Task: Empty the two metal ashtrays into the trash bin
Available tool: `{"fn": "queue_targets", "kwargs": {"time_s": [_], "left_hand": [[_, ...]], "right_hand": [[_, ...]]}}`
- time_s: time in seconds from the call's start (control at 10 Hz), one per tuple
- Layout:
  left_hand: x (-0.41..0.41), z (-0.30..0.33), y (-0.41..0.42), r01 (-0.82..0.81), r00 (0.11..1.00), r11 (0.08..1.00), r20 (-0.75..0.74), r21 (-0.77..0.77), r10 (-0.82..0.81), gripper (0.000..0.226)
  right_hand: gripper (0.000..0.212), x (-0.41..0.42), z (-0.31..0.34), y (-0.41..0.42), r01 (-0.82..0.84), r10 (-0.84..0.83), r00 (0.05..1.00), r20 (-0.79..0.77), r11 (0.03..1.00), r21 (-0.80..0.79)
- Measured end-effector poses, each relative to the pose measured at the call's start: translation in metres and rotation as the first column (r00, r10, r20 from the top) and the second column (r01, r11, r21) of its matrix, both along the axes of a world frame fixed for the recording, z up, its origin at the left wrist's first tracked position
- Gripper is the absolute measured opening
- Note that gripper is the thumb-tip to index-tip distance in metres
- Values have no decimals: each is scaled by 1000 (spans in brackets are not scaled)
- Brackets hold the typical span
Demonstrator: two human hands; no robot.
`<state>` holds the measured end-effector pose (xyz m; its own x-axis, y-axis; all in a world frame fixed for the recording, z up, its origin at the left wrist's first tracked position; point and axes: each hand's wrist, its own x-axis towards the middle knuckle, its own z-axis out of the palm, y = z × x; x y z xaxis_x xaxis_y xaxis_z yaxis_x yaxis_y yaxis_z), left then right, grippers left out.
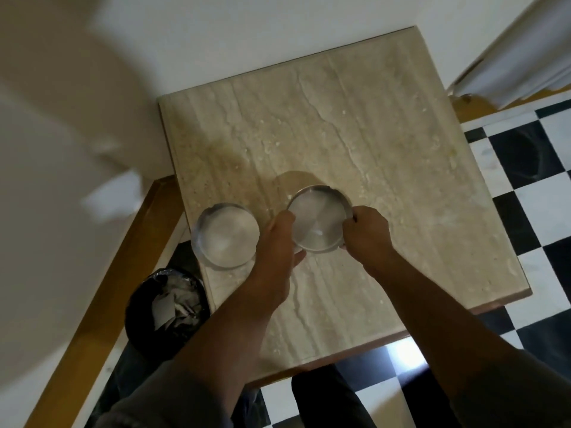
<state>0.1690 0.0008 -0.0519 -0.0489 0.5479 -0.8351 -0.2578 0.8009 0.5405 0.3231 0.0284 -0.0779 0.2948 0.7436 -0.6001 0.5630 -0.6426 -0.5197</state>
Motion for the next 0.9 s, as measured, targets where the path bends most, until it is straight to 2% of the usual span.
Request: {"fn": "queue_targets", "kwargs": {"time_s": [0.1,0.2,0.3,0.5,0.7,0.8,0.9], "left_hand": [[3,2,2,-31,1000,1000,-3,1,31,53],[5,4,3,-85,996,995,-2,45,86,29],[7,4,3,-99,995,993,-10,61,99,28],[6,10,-5,-52,991,994,-119,100,64,49],[2,20,-21,101,977,979,-203,179,-63,44],[-12,38,-45,251,930,960,-307,127,-202,69],[-28,56,-64,422,829,903,-436,77,-350,82]], "right_hand": [[25,-1,-2,9,-33,32,999,9,999,9],[26,-2,-6,20,-70,70,998,7,997,22],[25,-2,-8,25,-84,84,996,-17,996,22],[25,-6,-15,22,-166,166,986,-13,986,-3],[31,-15,-4,9,-113,115,991,-68,993,27],[43,-16,23,-4,-100,100,995,-8,994,44],[59,-17,51,-20,-102,102,995,9,995,13]]}}
